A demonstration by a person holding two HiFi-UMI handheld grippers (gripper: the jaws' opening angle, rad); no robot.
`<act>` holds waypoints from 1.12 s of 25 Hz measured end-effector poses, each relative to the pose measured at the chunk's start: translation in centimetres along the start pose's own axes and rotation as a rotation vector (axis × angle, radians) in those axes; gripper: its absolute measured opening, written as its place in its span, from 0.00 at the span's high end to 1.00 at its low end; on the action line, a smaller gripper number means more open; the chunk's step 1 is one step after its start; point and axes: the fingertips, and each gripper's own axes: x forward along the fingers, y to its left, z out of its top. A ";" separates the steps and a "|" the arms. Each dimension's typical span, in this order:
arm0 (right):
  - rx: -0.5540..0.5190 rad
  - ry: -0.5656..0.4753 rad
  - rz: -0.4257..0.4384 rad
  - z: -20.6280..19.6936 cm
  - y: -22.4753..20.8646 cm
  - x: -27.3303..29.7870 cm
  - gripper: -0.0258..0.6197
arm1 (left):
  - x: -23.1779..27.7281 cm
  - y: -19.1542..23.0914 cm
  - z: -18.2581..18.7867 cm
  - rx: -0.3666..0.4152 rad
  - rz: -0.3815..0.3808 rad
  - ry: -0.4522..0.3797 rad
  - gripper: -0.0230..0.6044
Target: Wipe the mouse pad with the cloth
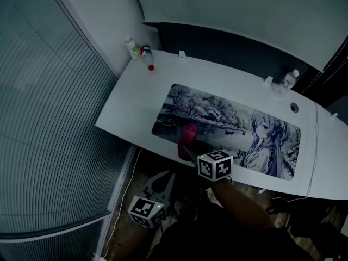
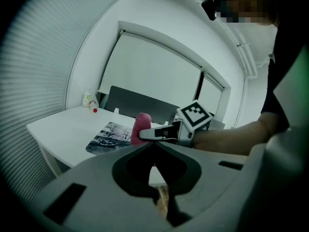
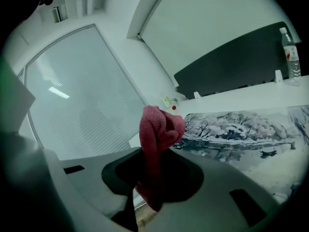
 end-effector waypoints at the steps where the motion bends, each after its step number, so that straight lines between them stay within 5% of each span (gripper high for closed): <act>1: 0.008 0.021 -0.008 -0.1 -0.7 1.1 0.80 | 0.1 0.3 -0.1 -0.005 0.012 0.003 0.95; 16: 0.189 0.281 -0.140 -2.9 -7.7 12.6 0.80 | 0.4 1.8 -1.0 -0.072 0.107 0.023 0.96; 28: 0.214 0.299 -0.201 -3.3 -8.9 12.0 0.80 | 0.2 1.7 -0.8 -0.040 0.056 0.036 0.96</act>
